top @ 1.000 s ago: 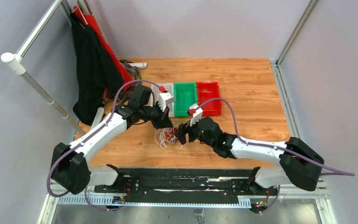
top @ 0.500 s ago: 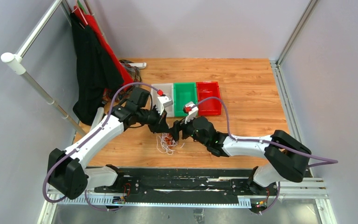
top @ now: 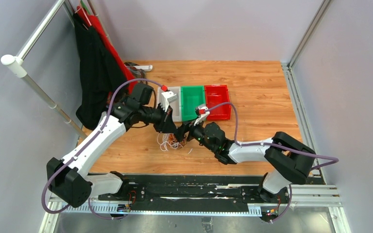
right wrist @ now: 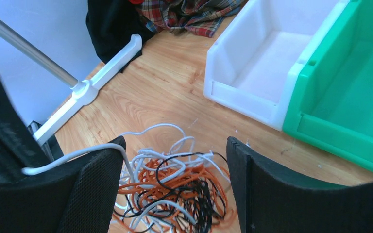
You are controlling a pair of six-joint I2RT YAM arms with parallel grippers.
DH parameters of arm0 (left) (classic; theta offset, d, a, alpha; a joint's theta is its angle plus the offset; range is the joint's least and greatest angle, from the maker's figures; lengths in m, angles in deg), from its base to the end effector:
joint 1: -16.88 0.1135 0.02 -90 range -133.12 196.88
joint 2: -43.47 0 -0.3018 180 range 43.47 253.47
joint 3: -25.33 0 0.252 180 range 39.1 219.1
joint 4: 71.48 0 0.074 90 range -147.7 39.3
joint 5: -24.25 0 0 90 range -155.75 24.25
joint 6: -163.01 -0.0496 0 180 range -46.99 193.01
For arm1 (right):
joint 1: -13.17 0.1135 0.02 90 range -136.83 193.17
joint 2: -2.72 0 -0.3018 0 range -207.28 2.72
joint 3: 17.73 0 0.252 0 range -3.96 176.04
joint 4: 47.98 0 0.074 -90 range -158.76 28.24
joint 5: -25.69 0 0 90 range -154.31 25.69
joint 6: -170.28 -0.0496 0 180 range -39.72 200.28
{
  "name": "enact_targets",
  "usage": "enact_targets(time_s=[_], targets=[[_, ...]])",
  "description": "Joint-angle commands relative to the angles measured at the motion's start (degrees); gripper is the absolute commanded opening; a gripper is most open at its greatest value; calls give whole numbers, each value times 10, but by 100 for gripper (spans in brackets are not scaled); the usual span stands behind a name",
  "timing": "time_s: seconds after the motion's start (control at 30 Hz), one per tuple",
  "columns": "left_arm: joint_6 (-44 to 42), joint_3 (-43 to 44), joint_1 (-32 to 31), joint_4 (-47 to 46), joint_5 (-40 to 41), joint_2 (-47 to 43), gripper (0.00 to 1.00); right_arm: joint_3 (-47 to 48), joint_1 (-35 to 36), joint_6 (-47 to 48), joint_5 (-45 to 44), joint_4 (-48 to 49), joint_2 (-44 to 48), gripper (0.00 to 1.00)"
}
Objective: Untangle the cables
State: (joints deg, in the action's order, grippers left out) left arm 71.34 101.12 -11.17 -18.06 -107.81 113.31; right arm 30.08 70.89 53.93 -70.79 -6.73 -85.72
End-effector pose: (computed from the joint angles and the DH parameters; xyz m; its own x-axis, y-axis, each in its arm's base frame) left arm 0.1975 -0.1429 0.3413 -0.6283 0.3593 -0.6901 0.7674 0.4320 -0.4738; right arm 0.1790 0.2729 0.2524 -0.3409 0.2861 -0.8955 -0.7013 0.5569 0.4449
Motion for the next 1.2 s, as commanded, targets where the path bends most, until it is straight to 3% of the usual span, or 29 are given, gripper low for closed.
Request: enact_targets(time_s=[0.0,0.2,0.77,1.17], targets=[[34,41,-10,-27,-78,-12,1,16,8,-29,23,76,-25,76],[35,84,-10,-11,-79,-14,1,32,16,-28,28,79,-45,76],[23,245,-10,74,-50,-32,1,-73,16,14,-91,53,-67,71],[-10,461,-10,111,43,-34,0,-133,17,8,-112,50,-71,66]])
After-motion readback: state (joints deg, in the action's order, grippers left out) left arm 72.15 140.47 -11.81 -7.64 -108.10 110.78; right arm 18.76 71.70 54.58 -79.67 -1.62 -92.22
